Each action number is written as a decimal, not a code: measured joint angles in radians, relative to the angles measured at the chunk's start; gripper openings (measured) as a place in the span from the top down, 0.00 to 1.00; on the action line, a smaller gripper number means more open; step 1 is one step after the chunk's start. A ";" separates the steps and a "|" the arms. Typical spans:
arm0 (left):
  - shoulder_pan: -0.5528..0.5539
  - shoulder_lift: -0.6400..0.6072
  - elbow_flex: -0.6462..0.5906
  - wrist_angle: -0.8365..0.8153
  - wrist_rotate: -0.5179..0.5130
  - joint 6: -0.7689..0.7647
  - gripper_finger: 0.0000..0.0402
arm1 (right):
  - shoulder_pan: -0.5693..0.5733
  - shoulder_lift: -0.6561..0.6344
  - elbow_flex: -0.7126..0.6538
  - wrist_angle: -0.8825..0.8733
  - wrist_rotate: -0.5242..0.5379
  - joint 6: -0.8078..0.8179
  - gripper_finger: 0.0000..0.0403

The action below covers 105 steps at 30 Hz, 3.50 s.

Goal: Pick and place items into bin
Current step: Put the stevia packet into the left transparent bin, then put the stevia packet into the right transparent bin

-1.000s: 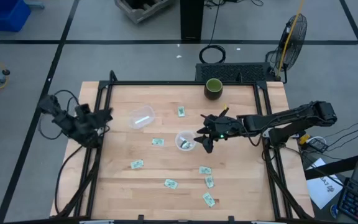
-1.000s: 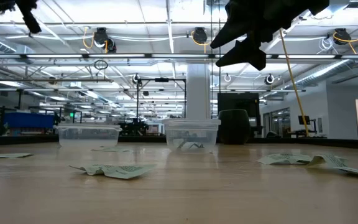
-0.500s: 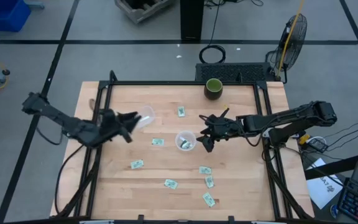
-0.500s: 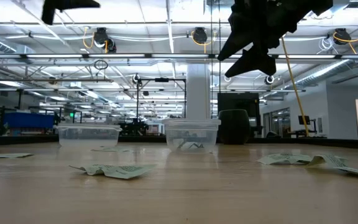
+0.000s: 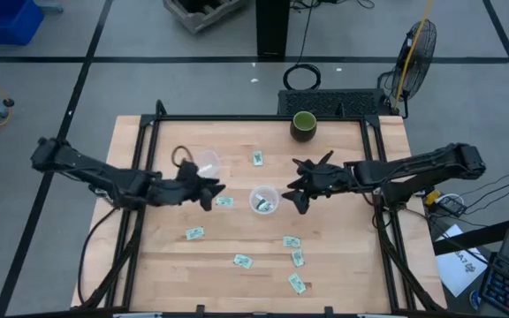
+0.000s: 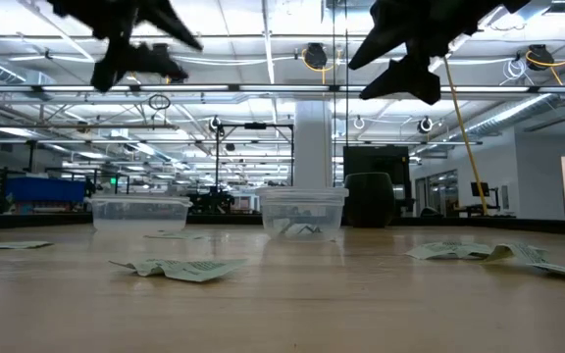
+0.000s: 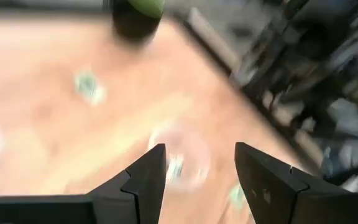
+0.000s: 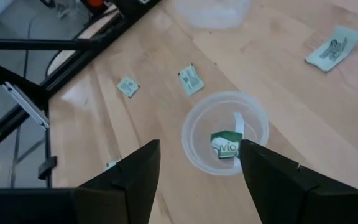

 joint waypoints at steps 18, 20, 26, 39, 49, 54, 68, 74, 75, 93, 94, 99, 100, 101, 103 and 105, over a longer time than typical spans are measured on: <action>0.214 0.246 0.001 -0.126 0.448 0.314 0.51 | 0.000 -0.015 -0.028 -0.042 0.047 0.014 0.47; 0.224 0.281 0.001 -0.125 0.455 0.324 0.51 | 0.000 -0.015 -0.039 -0.041 0.047 0.022 0.47; 0.229 0.376 0.001 -0.113 0.460 0.368 0.51 | 0.001 -0.015 -0.069 -0.042 0.046 0.068 0.47; 0.229 0.538 0.003 -0.029 0.420 0.366 0.51 | 0.027 -0.015 -0.080 -0.036 0.048 0.097 0.47; 0.229 0.581 0.005 0.002 0.419 0.390 0.54 | 0.026 -0.015 -0.080 -0.037 0.050 0.094 0.47; 0.229 0.582 0.003 0.007 0.423 0.389 0.66 | 0.026 -0.015 -0.080 -0.037 0.051 0.090 0.47; 0.259 0.421 -0.002 0.006 0.443 0.230 0.90 | 0.026 -0.015 -0.080 -0.038 0.054 0.086 0.47; 0.275 0.266 -0.001 -0.086 0.386 0.209 0.96 | 0.026 -0.015 -0.080 -0.042 0.057 0.079 0.47; 0.278 0.241 -0.001 -0.115 0.377 0.200 0.96 | 0.026 -0.015 -0.080 -0.041 0.057 0.079 0.47; 0.366 -0.104 -0.001 -0.682 0.167 0.043 0.74 | 0.026 -0.014 -0.080 -0.038 0.103 0.068 0.47; 0.377 -0.103 -0.001 -0.682 0.162 0.050 0.72 | 0.026 -0.014 -0.080 -0.037 0.103 0.068 0.47; 0.422 -0.094 -0.001 -0.667 0.196 0.035 0.65 | 0.026 -0.014 -0.080 -0.039 0.102 0.069 0.47; 0.424 -0.095 -0.001 -0.655 0.207 0.028 0.63 | 0.026 -0.014 -0.080 -0.041 0.101 0.069 0.47; 0.424 -0.095 -0.001 -0.638 0.218 0.019 0.62 | 0.026 -0.014 -0.080 -0.044 0.097 0.067 0.47; 0.423 -0.094 -0.001 -0.594 0.241 0.000 0.60 | 0.026 -0.014 -0.081 -0.048 0.054 0.042 0.47; 0.420 -0.095 -0.001 -0.527 0.268 -0.006 0.58 | 0.026 -0.015 -0.090 -0.041 -0.003 0.013 0.47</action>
